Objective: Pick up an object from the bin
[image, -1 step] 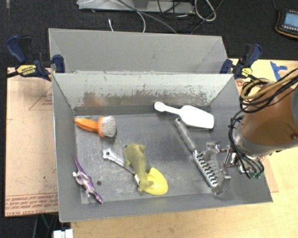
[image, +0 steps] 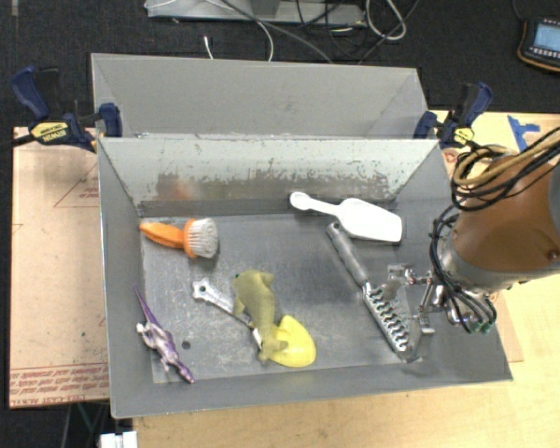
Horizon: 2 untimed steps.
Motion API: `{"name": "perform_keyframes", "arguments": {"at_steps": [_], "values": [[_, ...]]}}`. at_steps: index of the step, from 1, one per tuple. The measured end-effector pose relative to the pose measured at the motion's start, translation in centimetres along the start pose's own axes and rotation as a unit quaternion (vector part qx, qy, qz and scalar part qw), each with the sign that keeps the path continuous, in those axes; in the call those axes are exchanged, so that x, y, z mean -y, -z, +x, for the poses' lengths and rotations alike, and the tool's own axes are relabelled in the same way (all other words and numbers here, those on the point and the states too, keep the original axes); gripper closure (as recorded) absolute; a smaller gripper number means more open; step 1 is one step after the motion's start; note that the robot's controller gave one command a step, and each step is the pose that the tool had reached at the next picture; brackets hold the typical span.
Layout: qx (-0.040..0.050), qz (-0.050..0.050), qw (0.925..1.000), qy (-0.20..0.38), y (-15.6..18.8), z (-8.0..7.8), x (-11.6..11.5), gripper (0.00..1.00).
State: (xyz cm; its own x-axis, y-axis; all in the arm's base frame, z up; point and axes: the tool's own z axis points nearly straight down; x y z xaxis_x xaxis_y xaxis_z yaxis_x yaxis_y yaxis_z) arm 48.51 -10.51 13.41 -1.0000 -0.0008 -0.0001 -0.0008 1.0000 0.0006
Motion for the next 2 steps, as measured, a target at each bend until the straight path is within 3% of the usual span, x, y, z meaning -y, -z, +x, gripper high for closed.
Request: {"name": "perform_keyframes", "arguments": {"at_steps": [1, 2], "values": [[0.0049, 0.000, 0.9606, 0.278, -6.3, -1.5, 0.0, 0.00], [0.0019, 0.000, 0.9521, 0.306, -1.8, -2.6, -0.7, 0.00]]}}
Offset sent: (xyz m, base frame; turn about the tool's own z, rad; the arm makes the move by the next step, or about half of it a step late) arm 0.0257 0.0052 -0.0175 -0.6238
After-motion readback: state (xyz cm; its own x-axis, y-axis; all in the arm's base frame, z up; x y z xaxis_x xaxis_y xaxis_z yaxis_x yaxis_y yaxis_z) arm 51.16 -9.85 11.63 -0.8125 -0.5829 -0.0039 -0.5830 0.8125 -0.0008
